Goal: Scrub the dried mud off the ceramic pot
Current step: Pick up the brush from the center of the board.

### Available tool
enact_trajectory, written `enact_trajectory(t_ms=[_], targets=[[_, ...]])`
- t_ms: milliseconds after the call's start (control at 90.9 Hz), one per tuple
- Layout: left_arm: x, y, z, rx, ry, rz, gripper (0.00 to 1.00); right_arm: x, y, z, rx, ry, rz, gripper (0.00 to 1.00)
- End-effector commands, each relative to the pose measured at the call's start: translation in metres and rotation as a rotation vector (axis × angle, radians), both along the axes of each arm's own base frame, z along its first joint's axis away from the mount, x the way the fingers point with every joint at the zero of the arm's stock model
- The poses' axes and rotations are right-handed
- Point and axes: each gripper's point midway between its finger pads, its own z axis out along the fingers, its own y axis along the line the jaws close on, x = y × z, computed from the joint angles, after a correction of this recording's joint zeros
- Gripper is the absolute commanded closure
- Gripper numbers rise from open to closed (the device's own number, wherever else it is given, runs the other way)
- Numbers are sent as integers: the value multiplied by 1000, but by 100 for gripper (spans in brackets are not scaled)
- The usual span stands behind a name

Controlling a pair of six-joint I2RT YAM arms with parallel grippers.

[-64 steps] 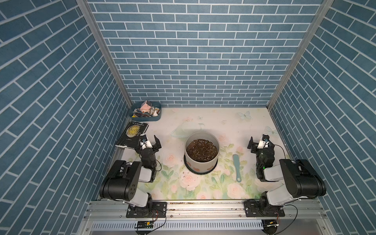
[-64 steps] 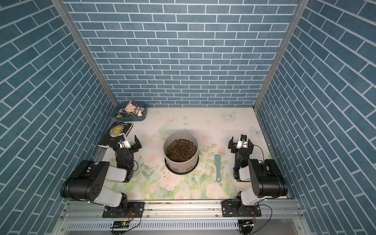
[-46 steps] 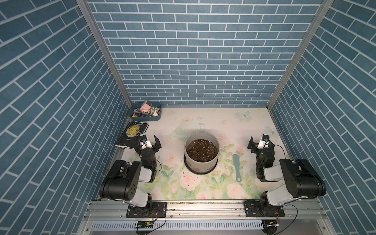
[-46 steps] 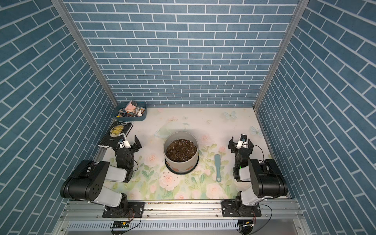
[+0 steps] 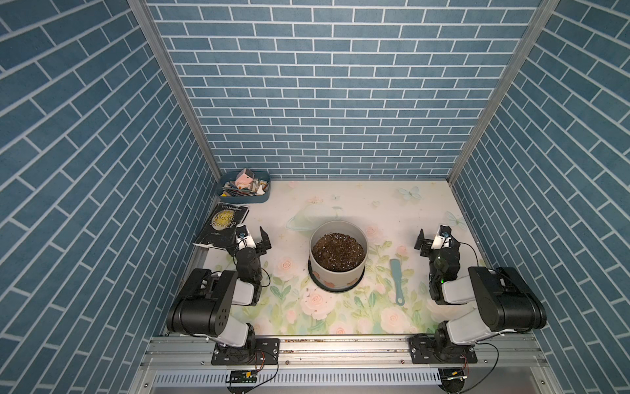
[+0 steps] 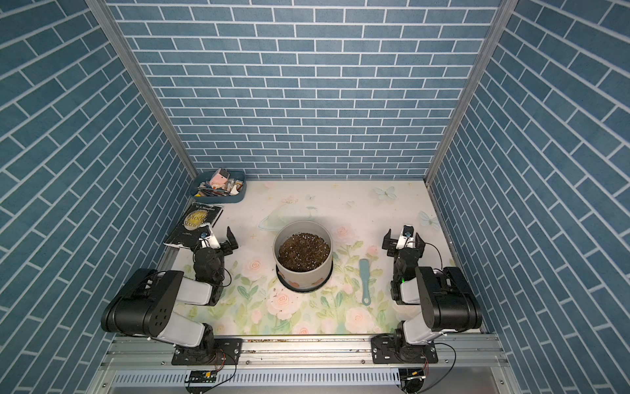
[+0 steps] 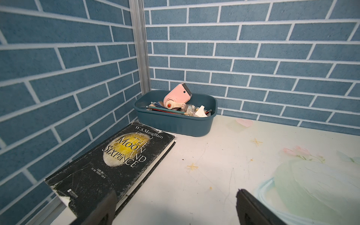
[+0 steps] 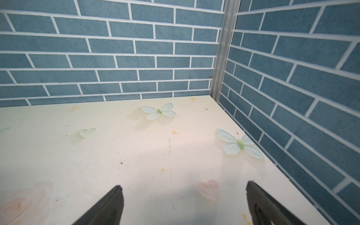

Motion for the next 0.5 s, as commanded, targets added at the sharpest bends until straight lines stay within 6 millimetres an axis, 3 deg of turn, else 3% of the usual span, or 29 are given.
enact_trajectory(t_ms=[0,33,99,154,198,220,286,363,429,484], targets=[[2,12,16,-7,-13,64,0,-7,-2,30,-27,-79,-21,0],[8,21,15,-19,69,121,0,-8,-2,46,-24,-73,-60,0],[22,31,65,-56,36,175,0,-6,-10,87,181,-54,-153,0],[28,23,102,-140,-27,129,0,-17,-13,104,324,-14,-189,1],[34,16,125,-227,-38,102,1,-28,-17,98,433,-36,-221,0],[36,9,127,-273,4,79,2,-34,-19,94,490,-52,-234,0],[38,-29,141,-322,83,-61,19,-33,-2,85,534,15,-137,0],[13,-67,154,-336,89,-150,21,-28,28,68,511,250,-125,0],[-16,-104,166,-339,81,-236,20,-52,44,46,439,471,-212,0],[-35,-136,174,-340,98,-322,20,-73,52,39,403,561,-250,0]])
